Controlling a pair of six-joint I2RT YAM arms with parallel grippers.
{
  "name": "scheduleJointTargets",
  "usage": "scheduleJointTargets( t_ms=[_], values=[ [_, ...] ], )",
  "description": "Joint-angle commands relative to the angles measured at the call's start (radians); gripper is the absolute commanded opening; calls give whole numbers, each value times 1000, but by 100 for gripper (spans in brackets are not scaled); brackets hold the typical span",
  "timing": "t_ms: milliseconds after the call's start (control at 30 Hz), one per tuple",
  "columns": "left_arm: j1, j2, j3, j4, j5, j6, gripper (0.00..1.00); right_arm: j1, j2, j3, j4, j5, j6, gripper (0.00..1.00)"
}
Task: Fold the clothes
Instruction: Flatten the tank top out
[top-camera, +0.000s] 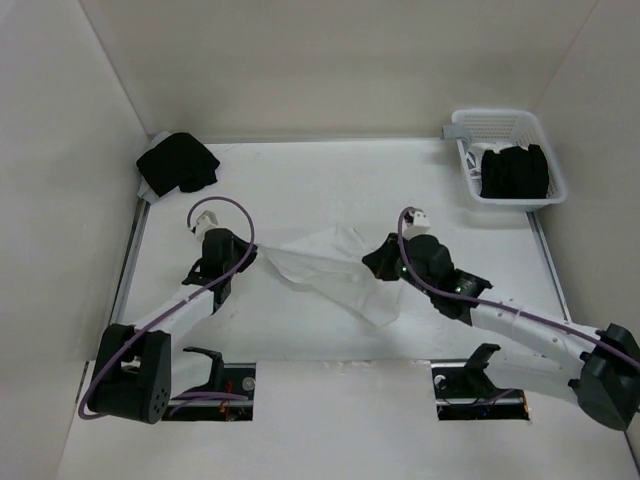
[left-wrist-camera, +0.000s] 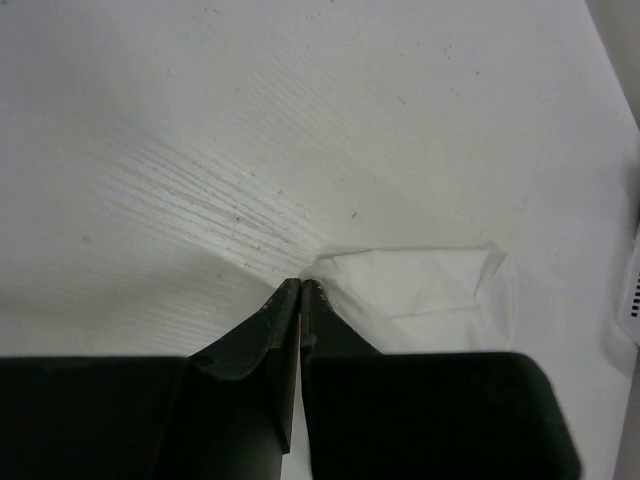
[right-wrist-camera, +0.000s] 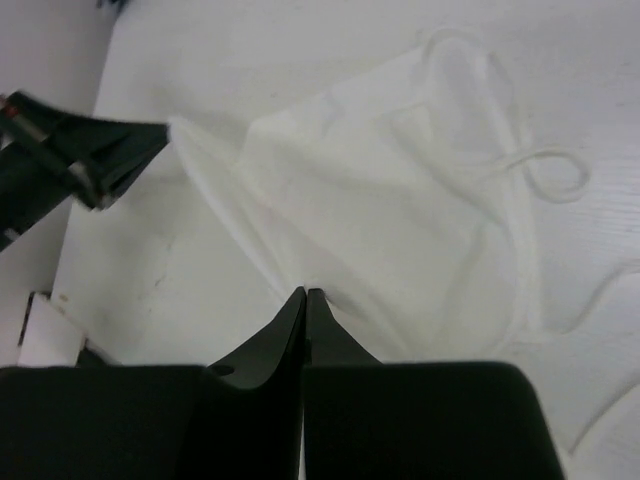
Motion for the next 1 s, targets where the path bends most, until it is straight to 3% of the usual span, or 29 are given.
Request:
scheduleJointTargets(
  t_ms=[0, 167, 333, 433, 533, 667, 800, 967],
  values=[
    [6, -49, -4, 26, -15, -8, 1, -128, 36, -7, 63, -46, -37, 0],
    [2, -155, -18, -46, 6, -34, 1, -334, 123, 230, 108, -162, -59, 0],
    [-15, -347, 51, -179, 6, -47, 1, -379, 119, 488, 29, -269, -77, 0],
    [-3, -450, 106, -236, 6, -45, 1, -376, 61, 522, 16, -301, -54, 1],
    [0, -494, 134, -264, 9, -39, 1, -362, 7, 427, 30, -307, -10, 1],
    [-3, -498, 87, -261, 21, -36, 1, -350, -30, 115, 103, -301, 86, 1],
    [-1, -470, -4, -238, 34, -45, 1, -399, 63, -128, 238, -309, 186, 2],
    [-13, -390, -88, -171, 34, -54, 1, -466, 211, -185, 398, -289, 194, 19]
  ],
)
